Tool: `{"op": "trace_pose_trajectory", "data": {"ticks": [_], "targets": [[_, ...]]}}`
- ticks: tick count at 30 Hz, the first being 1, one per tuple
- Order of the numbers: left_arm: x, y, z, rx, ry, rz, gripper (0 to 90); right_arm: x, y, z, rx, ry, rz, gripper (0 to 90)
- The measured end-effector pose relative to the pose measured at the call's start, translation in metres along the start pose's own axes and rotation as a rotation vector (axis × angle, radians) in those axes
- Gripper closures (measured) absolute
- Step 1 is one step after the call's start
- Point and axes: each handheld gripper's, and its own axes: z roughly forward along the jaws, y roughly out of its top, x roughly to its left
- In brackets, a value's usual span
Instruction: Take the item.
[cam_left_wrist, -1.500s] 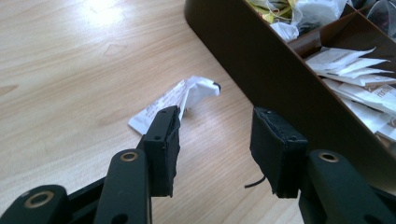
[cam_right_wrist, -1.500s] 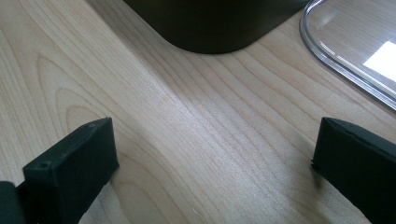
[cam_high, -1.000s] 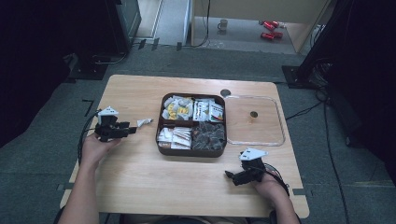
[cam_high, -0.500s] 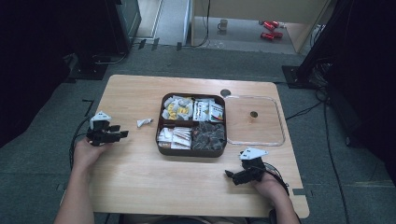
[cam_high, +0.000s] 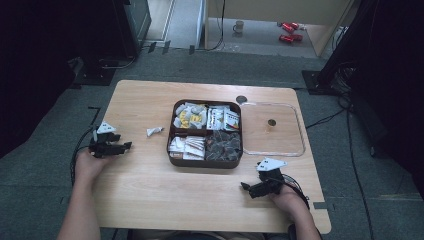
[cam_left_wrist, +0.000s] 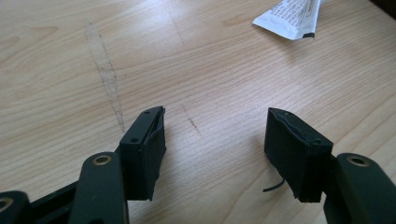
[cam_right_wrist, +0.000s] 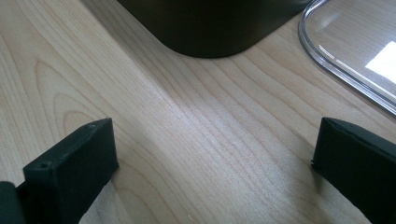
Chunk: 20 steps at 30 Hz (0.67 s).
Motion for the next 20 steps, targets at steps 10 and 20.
{"op": "trace_pose_trajectory", "data": {"ticks": [10,20], "targets": [[0.0019,-0.0081,0.0020,-0.056,0.020,-0.015,25.3,0.0001,0.0000,0.0000,0.001,-0.001,-0.001,0.0],[-0.0017,-0.0064,0.0047,-0.036,0.080,-0.069,14.2,0.0001,0.0000,0.0000,0.000,-0.001,0.000,0.0]]}}
